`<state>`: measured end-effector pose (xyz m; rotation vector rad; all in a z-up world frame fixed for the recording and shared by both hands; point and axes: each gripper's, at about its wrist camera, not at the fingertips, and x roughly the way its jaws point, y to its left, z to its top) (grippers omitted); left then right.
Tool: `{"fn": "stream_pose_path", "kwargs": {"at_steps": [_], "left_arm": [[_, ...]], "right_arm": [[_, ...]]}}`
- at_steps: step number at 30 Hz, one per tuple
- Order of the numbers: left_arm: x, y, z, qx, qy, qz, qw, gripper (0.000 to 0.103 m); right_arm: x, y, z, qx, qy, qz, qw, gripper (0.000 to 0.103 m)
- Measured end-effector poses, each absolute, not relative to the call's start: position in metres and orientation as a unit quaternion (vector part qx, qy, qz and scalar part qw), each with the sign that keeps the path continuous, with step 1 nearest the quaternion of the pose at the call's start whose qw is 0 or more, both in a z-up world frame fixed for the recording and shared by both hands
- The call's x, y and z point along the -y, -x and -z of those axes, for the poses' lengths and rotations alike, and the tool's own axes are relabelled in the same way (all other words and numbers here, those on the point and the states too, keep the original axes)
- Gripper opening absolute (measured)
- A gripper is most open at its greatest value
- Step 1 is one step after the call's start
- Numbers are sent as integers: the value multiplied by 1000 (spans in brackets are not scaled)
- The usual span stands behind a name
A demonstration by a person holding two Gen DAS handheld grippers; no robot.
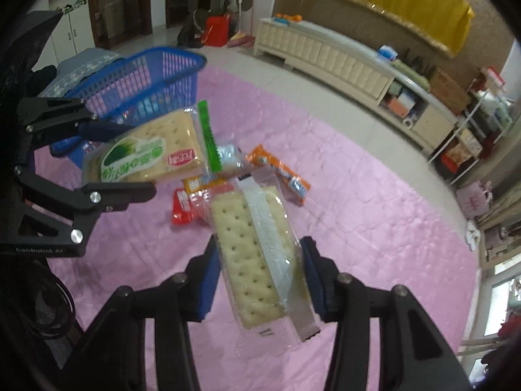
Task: Organize snacks
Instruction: 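Carry both cracker packs over the blue basket with both grippers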
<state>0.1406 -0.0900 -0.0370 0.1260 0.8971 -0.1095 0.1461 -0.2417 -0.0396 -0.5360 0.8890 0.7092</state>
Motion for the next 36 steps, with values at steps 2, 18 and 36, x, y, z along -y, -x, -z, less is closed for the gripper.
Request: {"fn": "stream_pose_path", "kwargs": {"at_steps": [2,18,36], "left_arm": [[85,-130,25,-423,-59,54,903,54],[9,-70,-31,-374,-62,43,925,54],[-91,-61,-27,-371,-82,34,924,54]], "right_arm": [[239,-138,32,-408,251,-329,814,52],[177,-86,-30,-368,217,-316,847,52],[83,-96,-10,-370,169,-347,845,52]]}}
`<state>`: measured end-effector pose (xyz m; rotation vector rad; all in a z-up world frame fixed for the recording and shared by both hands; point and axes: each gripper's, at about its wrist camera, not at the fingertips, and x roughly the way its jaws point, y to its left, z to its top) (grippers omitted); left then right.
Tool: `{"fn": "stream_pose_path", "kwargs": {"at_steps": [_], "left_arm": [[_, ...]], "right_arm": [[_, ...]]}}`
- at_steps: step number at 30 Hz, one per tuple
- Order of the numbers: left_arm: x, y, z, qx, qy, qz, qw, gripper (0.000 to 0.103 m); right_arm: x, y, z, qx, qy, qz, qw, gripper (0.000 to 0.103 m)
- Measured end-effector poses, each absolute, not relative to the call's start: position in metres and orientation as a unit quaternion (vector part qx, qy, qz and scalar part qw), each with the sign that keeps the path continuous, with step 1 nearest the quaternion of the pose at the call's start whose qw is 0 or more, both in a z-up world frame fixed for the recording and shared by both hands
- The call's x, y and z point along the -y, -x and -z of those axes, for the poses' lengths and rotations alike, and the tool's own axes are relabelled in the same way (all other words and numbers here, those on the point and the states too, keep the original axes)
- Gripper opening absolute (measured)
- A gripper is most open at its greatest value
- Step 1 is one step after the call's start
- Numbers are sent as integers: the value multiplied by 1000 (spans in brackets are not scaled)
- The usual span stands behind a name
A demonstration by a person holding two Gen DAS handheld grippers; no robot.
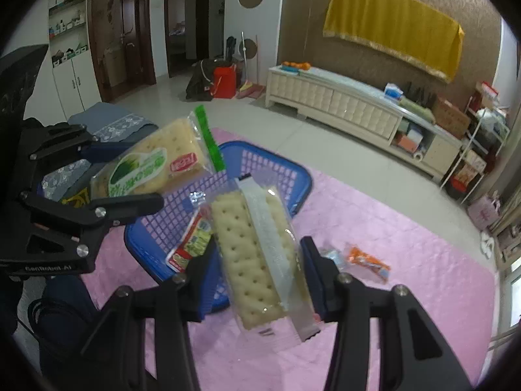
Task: Organize snacks
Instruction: 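Carry both cracker packs over the blue basket with both grippers, then open the left gripper to drop the green pack while the right drops the cracker sandwich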
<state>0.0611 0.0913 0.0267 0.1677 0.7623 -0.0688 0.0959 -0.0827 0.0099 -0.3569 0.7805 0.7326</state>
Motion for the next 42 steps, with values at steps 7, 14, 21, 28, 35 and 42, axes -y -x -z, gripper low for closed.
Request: {"fn": "stream_pose_path", "kwargs": {"at_steps": [7,14,21,28,35,42], "left_arm": [[-115,-72,2,-397,-54,32,916,54],[-114,-86,19,-412,-46,45,909,54],[-111,-90,28,-421,-40,50,905,54],[-113,-88,31,-428,-36,70,900,68],[-116,-73,16,-415,-44,56,907,80],[-126,-57,-4,-395,-48,36,917,82]], "right_arm": [[65,-100,12,-394,171,-341,836,52],[62,-105,22,-409,166,-330,834,52],[67,-106,25,-424,163,-325,830,52],[71,-100,18,-421,162,-317,834,52],[69,-93,8,-411,163,-325,836,52],[62,-90,1,-406,159,-339,834,52]]}}
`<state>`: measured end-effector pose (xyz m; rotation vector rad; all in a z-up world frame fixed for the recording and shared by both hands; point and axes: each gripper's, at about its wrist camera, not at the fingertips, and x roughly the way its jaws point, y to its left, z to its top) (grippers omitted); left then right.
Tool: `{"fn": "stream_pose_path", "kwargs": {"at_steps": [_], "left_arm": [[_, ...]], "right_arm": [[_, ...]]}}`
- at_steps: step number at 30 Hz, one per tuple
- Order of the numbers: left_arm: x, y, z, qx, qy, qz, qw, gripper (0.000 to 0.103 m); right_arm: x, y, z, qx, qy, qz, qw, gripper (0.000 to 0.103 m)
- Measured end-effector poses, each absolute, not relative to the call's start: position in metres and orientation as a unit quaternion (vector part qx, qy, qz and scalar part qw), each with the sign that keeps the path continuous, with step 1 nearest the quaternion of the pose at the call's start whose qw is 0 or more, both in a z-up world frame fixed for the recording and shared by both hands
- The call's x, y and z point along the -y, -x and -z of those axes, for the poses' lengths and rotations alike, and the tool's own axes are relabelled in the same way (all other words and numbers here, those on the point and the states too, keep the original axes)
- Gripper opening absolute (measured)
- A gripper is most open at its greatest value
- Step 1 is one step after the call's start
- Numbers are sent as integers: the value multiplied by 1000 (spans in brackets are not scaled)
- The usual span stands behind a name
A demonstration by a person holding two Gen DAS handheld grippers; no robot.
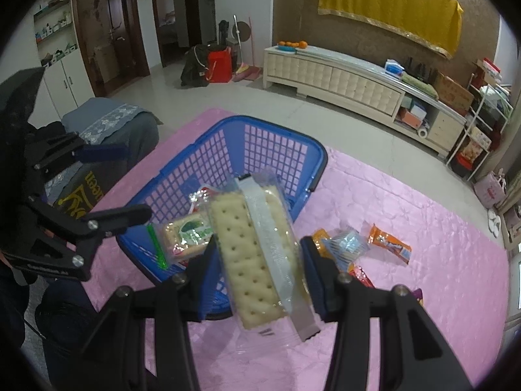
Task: Organize snacks
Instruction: 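Open the left gripper to drop the green pack while the right drops the cracker sandwich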
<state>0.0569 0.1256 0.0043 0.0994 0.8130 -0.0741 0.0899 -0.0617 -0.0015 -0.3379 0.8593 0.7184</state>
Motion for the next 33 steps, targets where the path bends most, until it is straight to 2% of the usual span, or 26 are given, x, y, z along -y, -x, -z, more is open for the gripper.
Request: {"fn": "stream_pose_path", "kwargs": {"at_steps": [24,29,33], "left_arm": [[-162,-45,17,-408,-2,-8,913,82],[-162,-43,19,-406,4,-9,914,82],[-159,-39,17,-404,6,-5,915,82]], "right_arm": [[13,-97,35,-435,182,-351,809,52],[12,-97,41,-445,197,-331,809,58],[20,-93,36,-444,184,-329,813,77]]}}
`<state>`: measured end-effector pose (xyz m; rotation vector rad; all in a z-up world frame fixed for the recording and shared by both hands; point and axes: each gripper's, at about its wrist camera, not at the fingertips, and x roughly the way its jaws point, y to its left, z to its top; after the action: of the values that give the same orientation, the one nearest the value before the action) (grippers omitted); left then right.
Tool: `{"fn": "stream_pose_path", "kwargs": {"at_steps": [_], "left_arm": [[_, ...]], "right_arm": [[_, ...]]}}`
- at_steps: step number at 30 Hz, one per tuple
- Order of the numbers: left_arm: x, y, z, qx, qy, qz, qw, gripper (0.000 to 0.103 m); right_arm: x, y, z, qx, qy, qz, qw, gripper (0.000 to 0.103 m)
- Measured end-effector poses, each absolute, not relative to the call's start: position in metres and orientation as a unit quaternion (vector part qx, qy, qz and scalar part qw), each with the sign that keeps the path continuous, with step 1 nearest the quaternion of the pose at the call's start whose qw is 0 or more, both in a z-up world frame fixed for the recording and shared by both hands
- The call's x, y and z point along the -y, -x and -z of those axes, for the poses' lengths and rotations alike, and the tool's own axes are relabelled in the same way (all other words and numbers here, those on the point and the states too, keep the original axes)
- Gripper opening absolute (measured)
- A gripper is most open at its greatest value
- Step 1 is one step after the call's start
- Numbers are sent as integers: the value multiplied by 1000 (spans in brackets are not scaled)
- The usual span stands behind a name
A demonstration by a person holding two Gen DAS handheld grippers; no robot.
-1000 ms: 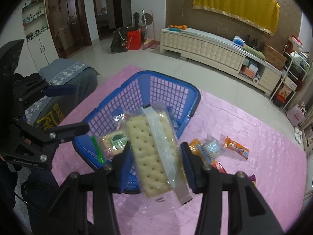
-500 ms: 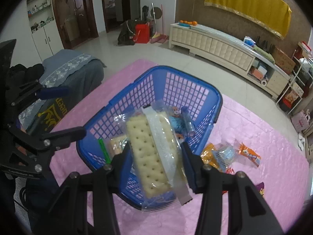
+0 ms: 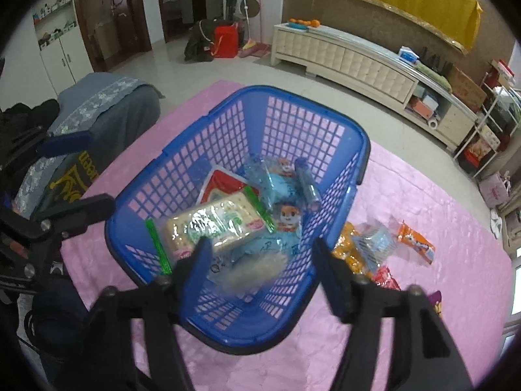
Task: Organize snacks
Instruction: 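Open the left gripper to drop the green pack while the right drops the cracker sandwich, then move both grippers from the basket back to the remaining snacks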
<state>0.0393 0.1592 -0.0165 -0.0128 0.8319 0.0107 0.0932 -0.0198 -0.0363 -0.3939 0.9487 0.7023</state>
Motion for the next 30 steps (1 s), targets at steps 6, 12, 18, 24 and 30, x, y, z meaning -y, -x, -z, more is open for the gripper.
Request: {"fn": "stream_pose_path", "kwargs": {"at_steps": [6,12,18,24,30], "left_arm": [[-152,-34,10,-399,14,-3,917,82],[-130,-25,-3,-392,8,11,920,82],[-102,-17,-16,-385,4,28,923,84],[-63,-12,-25,-382,-19,40,923,84],[-22,-15,-26,-382,-37,57,922,84]], "right_arm": [[39,-86,30,-444,164,-319,821,82],[61,-76,14,-431,139,-316,834,90],[88,-66,-4,-413,124,-313,846,95],[124,-57,-14,-401,111,-303,857,99],[162,-55,-19,-397,103,-289,865,100]]}}
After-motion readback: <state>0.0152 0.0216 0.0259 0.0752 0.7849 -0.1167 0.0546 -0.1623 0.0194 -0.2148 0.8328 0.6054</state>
